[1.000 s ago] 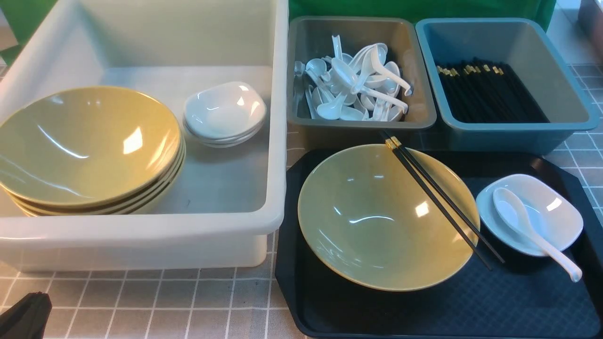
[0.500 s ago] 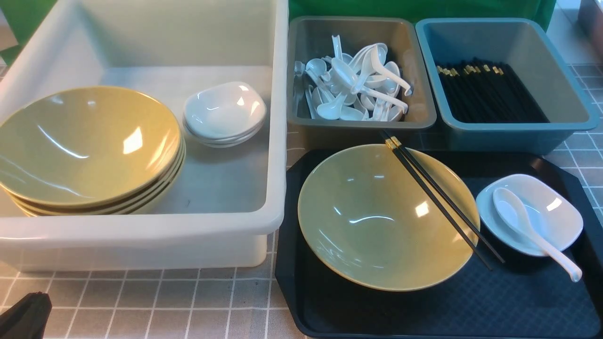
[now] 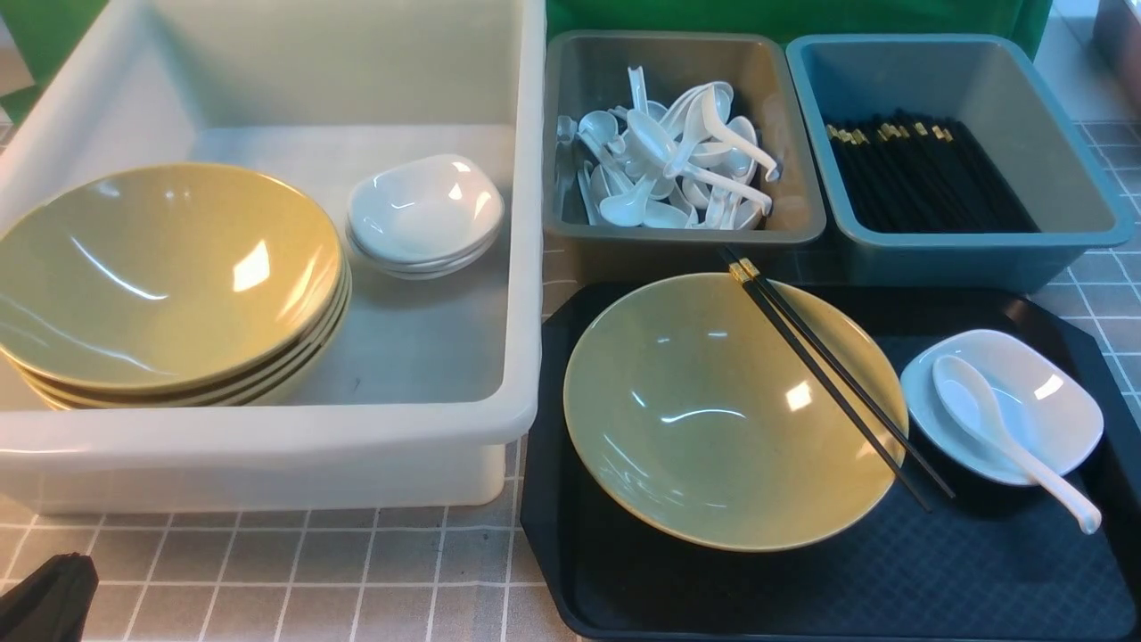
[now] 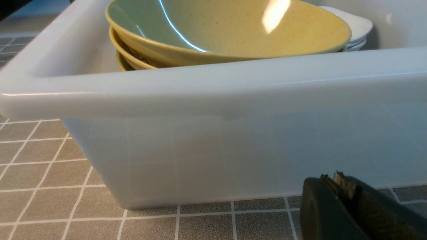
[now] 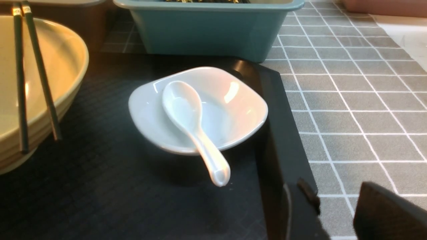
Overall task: On grey table put chopsticks spoon bowls plates into blue grey white boxes.
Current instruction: 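Move the grippers toward the tableware on the black tray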
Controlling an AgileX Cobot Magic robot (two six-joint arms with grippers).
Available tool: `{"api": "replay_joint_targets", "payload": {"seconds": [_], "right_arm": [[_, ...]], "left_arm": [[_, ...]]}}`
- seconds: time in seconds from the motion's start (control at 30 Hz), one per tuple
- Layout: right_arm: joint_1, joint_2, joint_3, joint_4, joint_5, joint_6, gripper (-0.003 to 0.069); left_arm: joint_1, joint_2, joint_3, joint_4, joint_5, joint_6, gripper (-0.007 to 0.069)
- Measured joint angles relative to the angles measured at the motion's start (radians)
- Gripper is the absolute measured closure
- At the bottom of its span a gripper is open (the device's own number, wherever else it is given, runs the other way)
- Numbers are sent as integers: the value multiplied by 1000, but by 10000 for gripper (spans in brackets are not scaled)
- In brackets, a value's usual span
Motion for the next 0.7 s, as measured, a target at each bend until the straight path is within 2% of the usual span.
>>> {"api": "replay_joint_targets", "payload": {"seconds": [0.6,0.7], "right_arm": [[0,0,0,0,0,0,421],[0,0,0,0,0,0,421]], "left_arm": [[-1,0,0,23,-17,0,636],[-1,0,0,-7,-35,-4,636]]}}
